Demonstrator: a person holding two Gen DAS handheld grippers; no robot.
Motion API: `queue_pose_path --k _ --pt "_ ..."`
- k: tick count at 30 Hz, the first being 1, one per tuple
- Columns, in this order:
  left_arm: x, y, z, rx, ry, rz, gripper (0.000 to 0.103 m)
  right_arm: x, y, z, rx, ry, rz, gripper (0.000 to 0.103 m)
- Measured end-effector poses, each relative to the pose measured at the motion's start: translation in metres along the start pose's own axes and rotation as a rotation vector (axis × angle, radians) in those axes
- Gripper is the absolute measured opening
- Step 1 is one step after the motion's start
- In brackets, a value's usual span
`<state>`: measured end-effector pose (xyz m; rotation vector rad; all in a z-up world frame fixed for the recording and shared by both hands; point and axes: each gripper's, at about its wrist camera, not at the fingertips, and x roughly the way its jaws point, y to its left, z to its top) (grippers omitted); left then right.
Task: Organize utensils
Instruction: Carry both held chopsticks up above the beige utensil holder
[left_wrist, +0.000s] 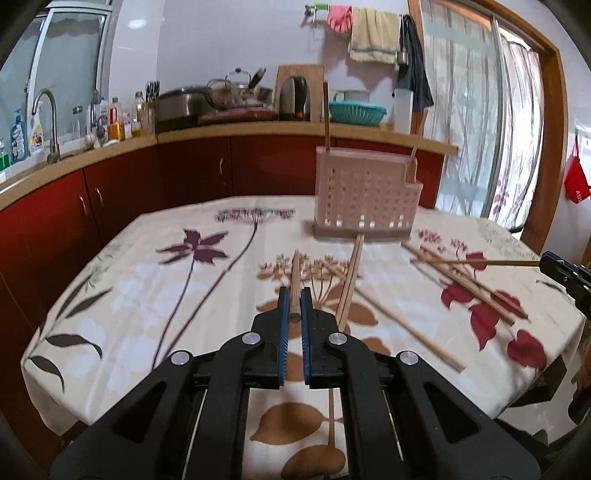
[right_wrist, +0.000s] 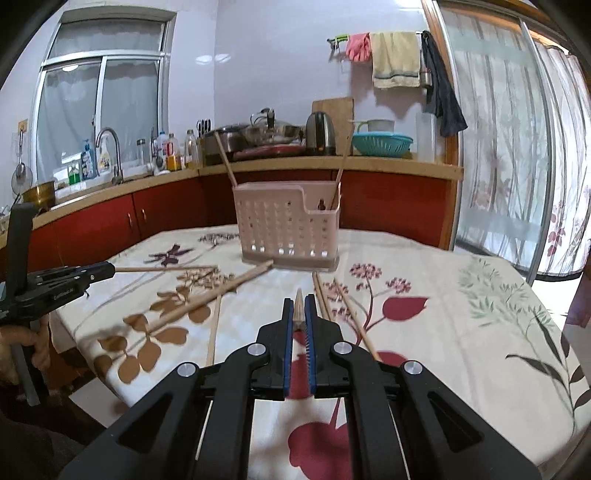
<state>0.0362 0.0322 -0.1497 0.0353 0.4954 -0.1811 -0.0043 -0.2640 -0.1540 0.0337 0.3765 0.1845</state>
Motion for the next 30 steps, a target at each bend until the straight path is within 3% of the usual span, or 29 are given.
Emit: queue_pose_path --k 10,18,30 --pt "-0.027 0.011 0.034 -0.044 -0.08 -0.004 0.007 -0.018 -0.002 0.04 0.001 -0.067 -0.01 0.007" --pt "-0.037 0.021 0.062 -0.077 -0.098 -0.03 0.007 -0.014 -0.011 0.062 0.036 -0.052 0.007 0.007" --pt "-0.015 0.023 0.092 -0.064 -0.101 -0.056 0.007 0.016 -0.015 0.087 0.02 -0.041 0.007 0.007"
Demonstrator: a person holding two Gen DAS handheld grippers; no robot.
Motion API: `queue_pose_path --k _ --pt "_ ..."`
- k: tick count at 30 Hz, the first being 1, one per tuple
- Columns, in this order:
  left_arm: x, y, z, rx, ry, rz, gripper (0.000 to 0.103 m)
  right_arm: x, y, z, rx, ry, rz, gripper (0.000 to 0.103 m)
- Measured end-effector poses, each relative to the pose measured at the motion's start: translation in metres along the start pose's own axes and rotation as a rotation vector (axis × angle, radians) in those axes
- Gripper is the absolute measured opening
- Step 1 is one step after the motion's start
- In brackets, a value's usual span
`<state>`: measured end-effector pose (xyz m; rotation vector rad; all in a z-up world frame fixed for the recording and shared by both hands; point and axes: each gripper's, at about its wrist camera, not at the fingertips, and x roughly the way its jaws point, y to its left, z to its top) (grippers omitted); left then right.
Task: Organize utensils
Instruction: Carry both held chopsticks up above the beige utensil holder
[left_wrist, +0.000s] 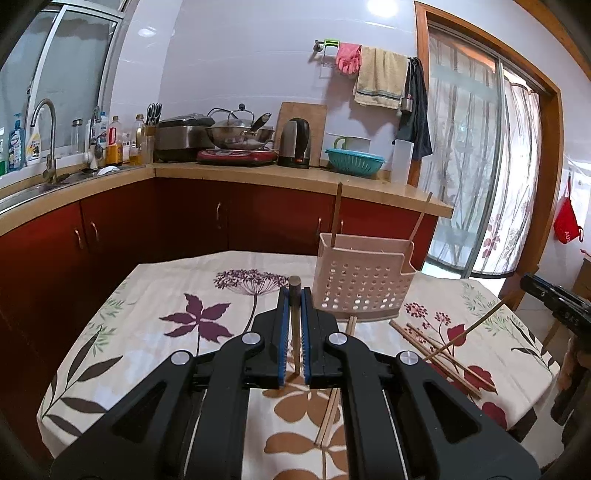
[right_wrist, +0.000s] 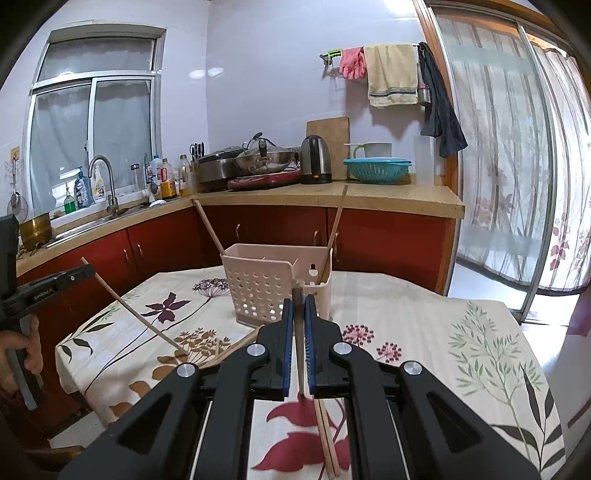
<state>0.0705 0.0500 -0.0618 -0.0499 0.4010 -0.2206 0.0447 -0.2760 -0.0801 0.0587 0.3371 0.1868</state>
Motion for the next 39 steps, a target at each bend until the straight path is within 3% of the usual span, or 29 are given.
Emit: queue_pose_path --k 11,19,27,34,39 --pt "0.01 -0.01 0.03 0.007 -0.038 -0.057 0.007 0.011 -0.002 0.023 0.013 -0.042 0.013 0.007" --pt "0.01 -0.032 0.085 0.018 -0.126 -0.153 0.007 0.014 -0.008 0.068 0.01 -0.13 0.037 0.007" --pt "0.028 -0.059 0.138 0.082 -0.23 -0.174 0.007 0.031 -0.014 0.116 -0.003 -0.228 0.05 0.007" --pt "0.07 -0.07 0.159 0.11 -0.23 -0.159 0.007 0.067 -0.02 0.14 -0.006 -0.275 0.051 0.007" --pt "0.103 -0.072 0.149 0.13 -0.175 -0.149 0.007 0.106 -0.021 0.129 0.007 -0.23 0.061 0.007"
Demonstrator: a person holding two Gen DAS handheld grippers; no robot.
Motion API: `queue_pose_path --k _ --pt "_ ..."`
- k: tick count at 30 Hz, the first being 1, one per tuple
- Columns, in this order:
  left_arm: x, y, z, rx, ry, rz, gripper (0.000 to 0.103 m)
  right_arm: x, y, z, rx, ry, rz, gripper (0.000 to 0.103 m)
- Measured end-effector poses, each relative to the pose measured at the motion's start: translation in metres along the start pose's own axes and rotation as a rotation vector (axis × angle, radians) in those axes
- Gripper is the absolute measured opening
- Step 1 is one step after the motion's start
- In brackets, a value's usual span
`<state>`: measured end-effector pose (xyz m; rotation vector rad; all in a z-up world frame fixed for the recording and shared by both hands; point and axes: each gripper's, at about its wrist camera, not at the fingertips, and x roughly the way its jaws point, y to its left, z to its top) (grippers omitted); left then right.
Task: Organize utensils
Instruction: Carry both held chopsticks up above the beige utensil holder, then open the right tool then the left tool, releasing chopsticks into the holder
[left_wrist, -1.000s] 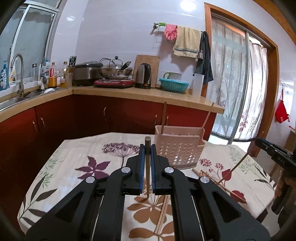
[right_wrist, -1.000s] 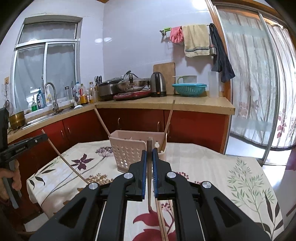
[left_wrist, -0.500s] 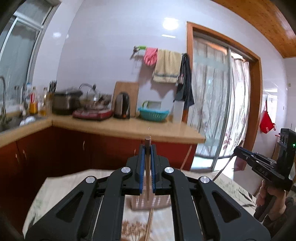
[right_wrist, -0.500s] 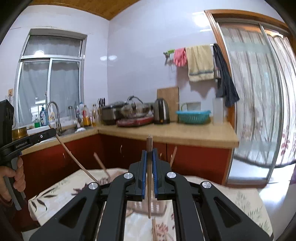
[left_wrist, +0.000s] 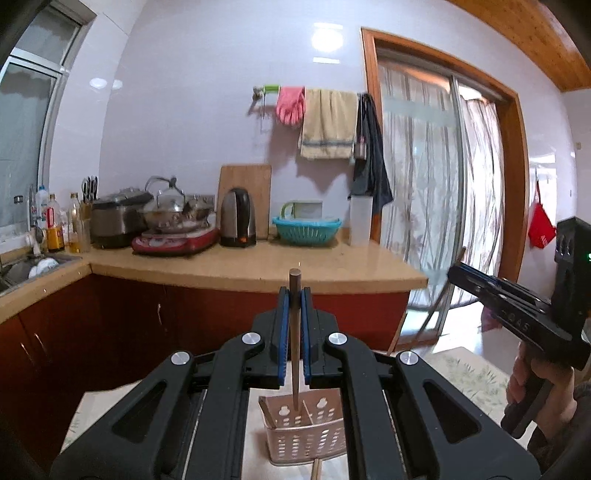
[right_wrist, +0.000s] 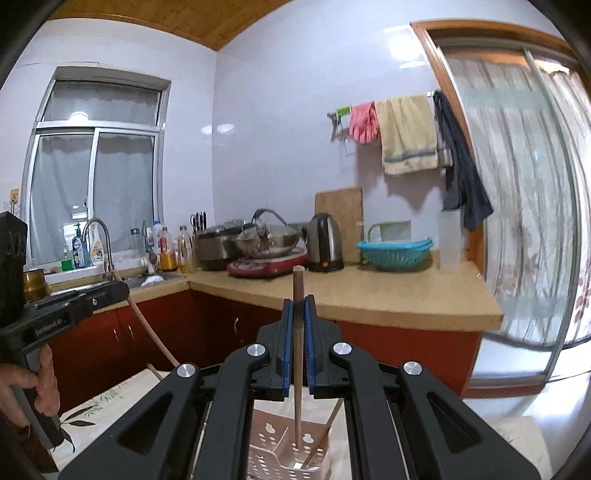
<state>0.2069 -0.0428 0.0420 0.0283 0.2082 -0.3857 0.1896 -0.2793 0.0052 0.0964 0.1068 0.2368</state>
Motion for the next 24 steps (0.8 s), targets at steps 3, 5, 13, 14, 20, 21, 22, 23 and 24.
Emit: queue_pose_path --k 3,5,13,14,20,21,22,23,24 --pt "0.018 0.002 -0.018 -0.008 0.057 -0.01 0.007 0.02 -0.003 -0.019 0.017 0.055 0.007 0.007" --pt "0.029 0.002 -0.031 -0.005 0.096 -0.013 0.007 0.03 -0.004 -0.033 0.017 0.094 0.002 0.007" --pt "0.046 0.005 -0.06 -0.016 0.162 -0.019 0.009 0.048 -0.009 -0.06 0.032 0.187 -0.007 0.012" --pt "0.046 0.005 -0.061 -0.014 0.164 -0.019 0.015 0.047 -0.009 -0.06 0.029 0.185 -0.012 0.021" --pt "0.032 0.005 -0.058 -0.022 0.135 -0.024 0.047 0.028 -0.005 -0.048 0.009 0.142 -0.031 0.044" --pt "0.028 0.005 -0.058 -0.021 0.129 -0.023 0.051 0.025 -0.005 -0.046 0.008 0.135 -0.033 0.047" --pt "0.022 0.004 -0.058 -0.019 0.123 -0.027 0.052 0.019 -0.004 -0.044 0.008 0.125 -0.037 0.048" --pt "0.016 0.003 -0.058 -0.017 0.122 -0.027 0.053 0.015 -0.004 -0.043 0.006 0.12 -0.041 0.05" --pt "0.01 0.003 -0.06 -0.014 0.12 -0.023 0.054 0.011 -0.003 -0.041 0.003 0.117 -0.046 0.05"
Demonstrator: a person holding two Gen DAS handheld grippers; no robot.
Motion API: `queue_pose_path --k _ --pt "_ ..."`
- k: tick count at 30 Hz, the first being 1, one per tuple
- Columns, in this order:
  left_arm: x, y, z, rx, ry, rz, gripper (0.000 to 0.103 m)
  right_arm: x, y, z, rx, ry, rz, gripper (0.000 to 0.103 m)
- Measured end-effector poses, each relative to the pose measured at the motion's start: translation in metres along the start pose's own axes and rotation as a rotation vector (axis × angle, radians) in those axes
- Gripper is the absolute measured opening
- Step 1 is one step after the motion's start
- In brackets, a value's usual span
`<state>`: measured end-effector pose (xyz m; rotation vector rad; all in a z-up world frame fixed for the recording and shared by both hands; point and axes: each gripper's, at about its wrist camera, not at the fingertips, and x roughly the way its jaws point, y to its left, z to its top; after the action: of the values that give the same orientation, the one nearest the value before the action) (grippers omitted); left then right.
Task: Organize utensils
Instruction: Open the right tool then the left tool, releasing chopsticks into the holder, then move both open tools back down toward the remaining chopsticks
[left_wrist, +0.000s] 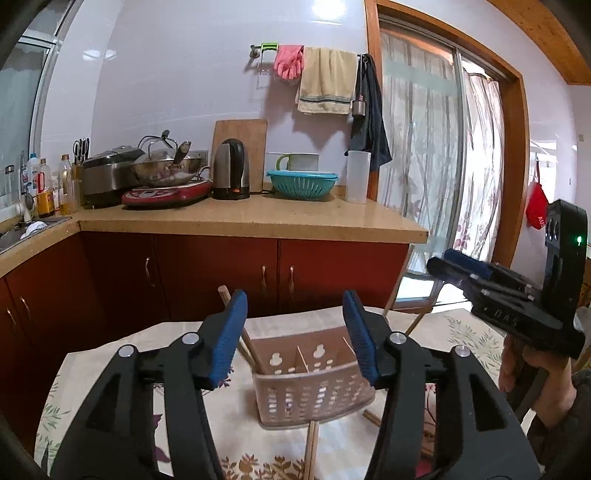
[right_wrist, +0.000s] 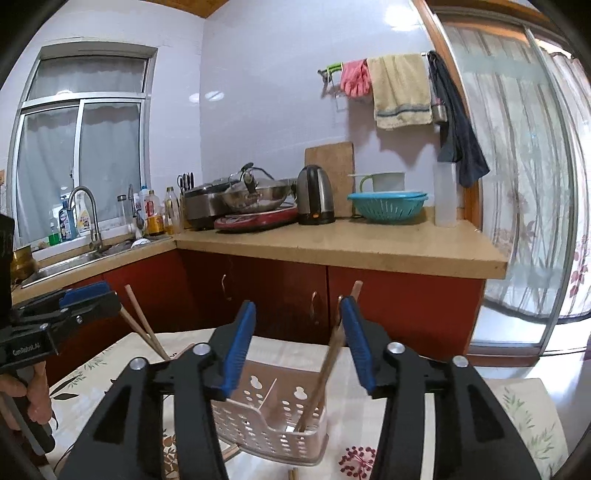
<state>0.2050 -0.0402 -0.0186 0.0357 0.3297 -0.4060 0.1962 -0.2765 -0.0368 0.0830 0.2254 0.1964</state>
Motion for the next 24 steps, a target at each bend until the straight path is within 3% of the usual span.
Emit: queue_pose_path --k 5,9,16,24 --pt "-0.026 -0.001 -0.017 0.005 0.014 0.009 0.055 -0.029 -0.001 -0.006 0.004 -0.009 -0.014 0.051" --pt "-0.041 -0.001 -0.046 0.009 0.069 0.022 0.055 -0.049 -0.002 -0.024 0.021 0.014 -0.025 0.051" --pt "-0.053 0.006 -0.115 -0.017 0.208 0.042 0.052 -0.077 0.001 -0.076 0.044 0.088 -0.051 0.051" --pt "-0.066 0.012 -0.176 -0.055 0.32 0.081 0.041 -0.091 0.003 -0.136 0.071 0.19 -0.077 0.051"
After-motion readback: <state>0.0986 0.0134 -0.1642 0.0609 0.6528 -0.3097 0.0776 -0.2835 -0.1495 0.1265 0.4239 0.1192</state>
